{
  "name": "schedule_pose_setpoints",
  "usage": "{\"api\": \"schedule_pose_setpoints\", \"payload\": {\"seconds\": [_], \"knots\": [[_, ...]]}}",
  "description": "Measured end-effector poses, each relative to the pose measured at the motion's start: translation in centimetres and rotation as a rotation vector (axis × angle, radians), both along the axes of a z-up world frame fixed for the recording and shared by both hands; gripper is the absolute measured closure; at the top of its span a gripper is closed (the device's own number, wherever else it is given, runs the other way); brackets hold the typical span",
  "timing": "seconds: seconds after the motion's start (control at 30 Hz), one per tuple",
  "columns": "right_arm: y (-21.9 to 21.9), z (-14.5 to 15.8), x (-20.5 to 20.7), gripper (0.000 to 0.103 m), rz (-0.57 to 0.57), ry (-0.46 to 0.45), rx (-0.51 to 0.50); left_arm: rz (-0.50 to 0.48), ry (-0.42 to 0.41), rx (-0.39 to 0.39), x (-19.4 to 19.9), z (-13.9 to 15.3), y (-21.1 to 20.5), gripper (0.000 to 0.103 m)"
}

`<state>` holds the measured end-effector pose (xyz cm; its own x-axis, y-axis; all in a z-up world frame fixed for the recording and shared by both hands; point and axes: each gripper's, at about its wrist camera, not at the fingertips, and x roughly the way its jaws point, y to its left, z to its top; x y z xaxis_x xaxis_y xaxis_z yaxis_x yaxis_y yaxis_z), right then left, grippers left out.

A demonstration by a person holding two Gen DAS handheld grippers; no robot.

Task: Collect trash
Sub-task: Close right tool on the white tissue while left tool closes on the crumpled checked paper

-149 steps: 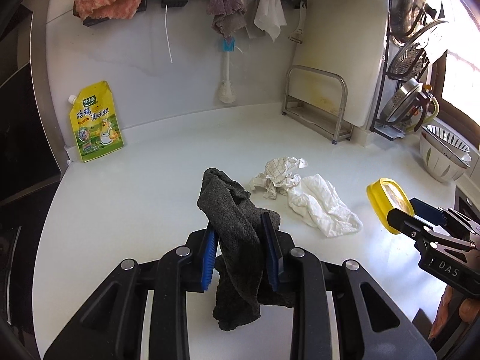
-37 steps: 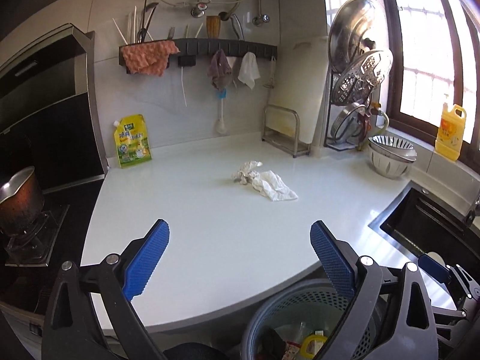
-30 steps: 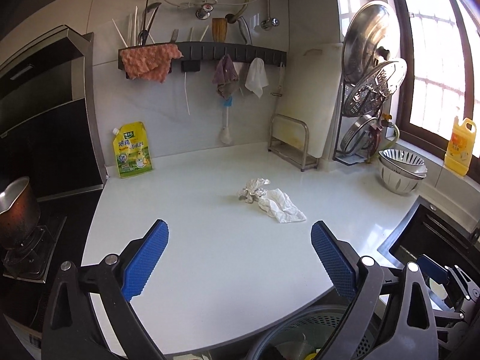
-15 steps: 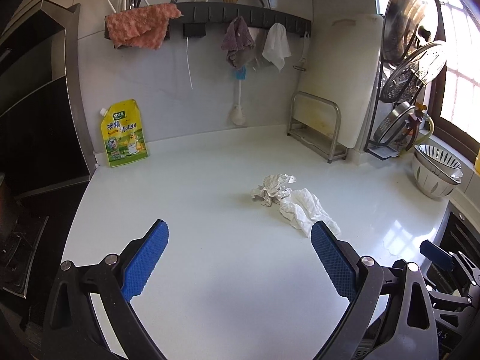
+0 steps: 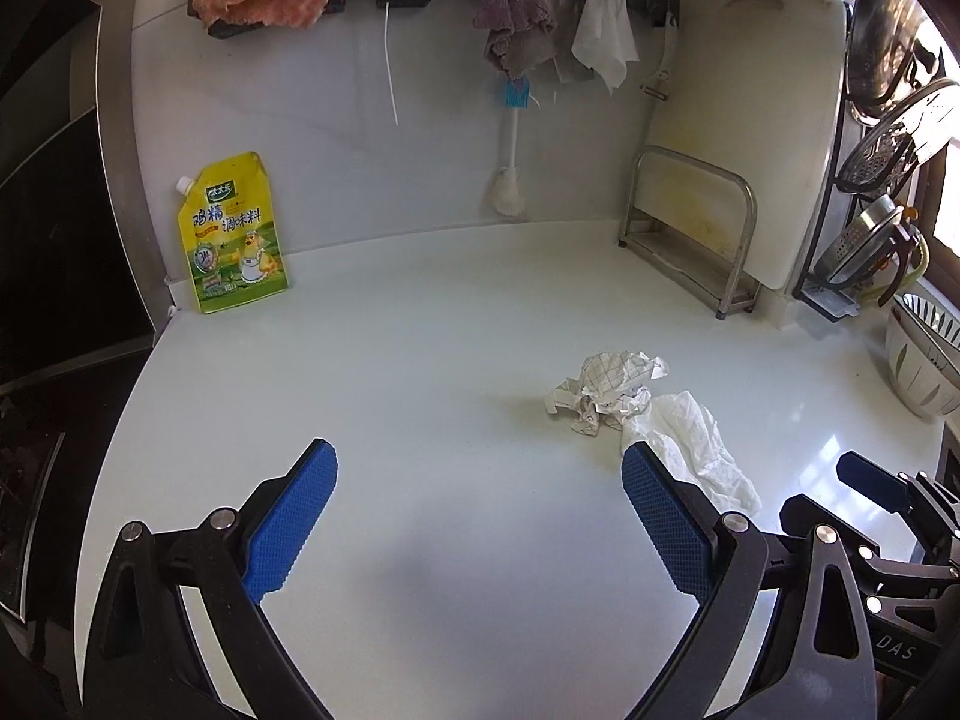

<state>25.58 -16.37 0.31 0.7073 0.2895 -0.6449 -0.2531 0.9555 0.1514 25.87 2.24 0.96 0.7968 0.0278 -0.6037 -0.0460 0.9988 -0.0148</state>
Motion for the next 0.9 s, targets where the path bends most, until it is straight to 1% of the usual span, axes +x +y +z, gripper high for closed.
{"api": "schedule_pose_setpoints", "payload": {"seconds": [0.2, 0.4, 0.53, 0.77, 0.83, 0.9], "knots": [[0.5, -1.3, 3.8, 0.03, 0.004, 0.058, 0.007, 0.017, 0.022, -0.003, 1.6, -1.3, 0.5, 0.009], [1.6, -2.7, 6.0, 0.03, 0.018, 0.111, -0.023, 0.027, 0.048, -0.017, 2.4, -2.3, 1.2, 0.009], [2.4, -3.8, 7.5, 0.03, 0.036, 0.162, -0.037, 0.026, 0.066, -0.025, 2.6, -2.8, 1.3, 0.009], [3.3, -4.5, 8.9, 0.03, 0.048, 0.174, -0.075, 0.018, 0.075, -0.019, 2.8, -3.1, 1.0, 0.009], [3.5, -4.6, 9.2, 0.037, 0.057, 0.181, -0.081, 0.016, 0.083, -0.02, 3.0, -3.2, 0.9, 0.009], [3.6, -4.9, 9.4, 0.054, 0.07, 0.198, -0.077, 0.017, 0.087, -0.017, 3.1, -3.3, 0.8, 0.009]]}}
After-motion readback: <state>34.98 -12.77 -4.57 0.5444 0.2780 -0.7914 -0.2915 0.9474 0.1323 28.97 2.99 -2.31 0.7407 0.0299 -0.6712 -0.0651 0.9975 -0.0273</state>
